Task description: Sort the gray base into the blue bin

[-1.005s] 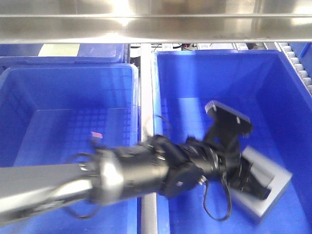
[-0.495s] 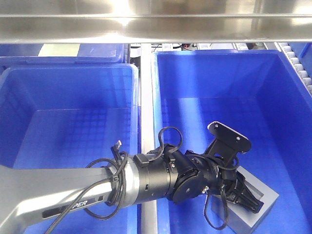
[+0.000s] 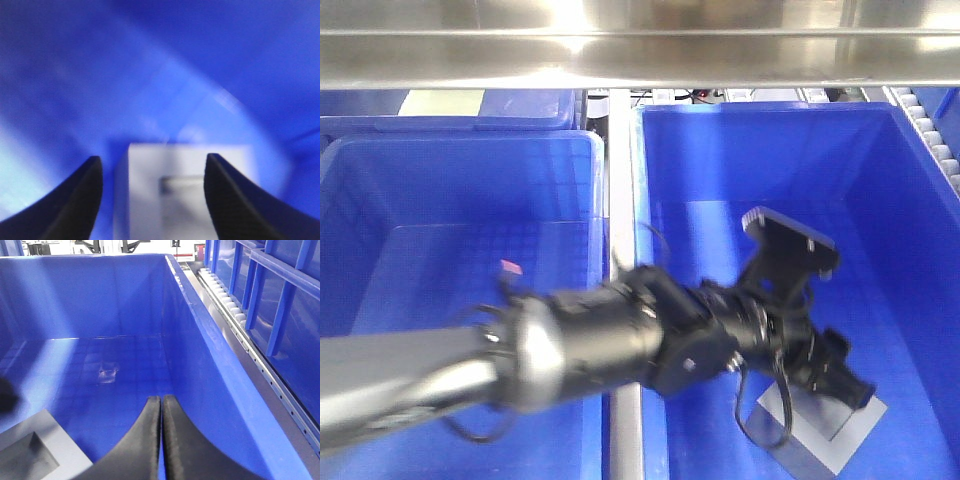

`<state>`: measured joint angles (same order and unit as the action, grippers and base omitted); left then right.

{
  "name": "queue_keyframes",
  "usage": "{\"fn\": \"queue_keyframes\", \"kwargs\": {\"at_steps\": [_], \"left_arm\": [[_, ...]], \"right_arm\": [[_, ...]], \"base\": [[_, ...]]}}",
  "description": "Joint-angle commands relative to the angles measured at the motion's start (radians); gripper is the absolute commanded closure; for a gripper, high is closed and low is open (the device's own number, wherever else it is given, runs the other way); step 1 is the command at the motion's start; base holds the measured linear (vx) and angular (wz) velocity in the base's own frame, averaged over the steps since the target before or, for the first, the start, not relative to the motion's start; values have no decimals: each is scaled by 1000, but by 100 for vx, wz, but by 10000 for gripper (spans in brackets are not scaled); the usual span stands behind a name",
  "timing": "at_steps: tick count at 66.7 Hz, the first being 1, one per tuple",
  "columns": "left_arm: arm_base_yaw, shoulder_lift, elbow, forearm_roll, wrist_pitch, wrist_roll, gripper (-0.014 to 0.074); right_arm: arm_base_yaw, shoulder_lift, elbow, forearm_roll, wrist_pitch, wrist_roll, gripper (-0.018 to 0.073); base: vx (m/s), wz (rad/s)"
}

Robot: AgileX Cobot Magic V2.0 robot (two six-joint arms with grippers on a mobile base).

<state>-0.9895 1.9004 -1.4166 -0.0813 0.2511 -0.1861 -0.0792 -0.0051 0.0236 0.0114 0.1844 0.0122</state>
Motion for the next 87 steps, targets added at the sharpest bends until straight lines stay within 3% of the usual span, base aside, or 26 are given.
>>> {"fn": "queue_keyframes", "kwargs": {"at_steps": [1,44,65,87], "left_arm": [[-5,-121,9,3,-51,-12,133],[-2,-846,634,28,-141,-11,327],[-2,-1184,876,28,-219,-10,601],[-2,-1459,1002,27,-184,-13,604]], "right_arm": [[-2,18,6,-4,-34,-12,564],[-2,18,6,-4,-34,-12,564],[-2,18,6,-4,-34,-12,564],[-2,18,6,-4,-34,-12,564]], "base": [[0,0],[0,0],[0,0],[0,0]]}}
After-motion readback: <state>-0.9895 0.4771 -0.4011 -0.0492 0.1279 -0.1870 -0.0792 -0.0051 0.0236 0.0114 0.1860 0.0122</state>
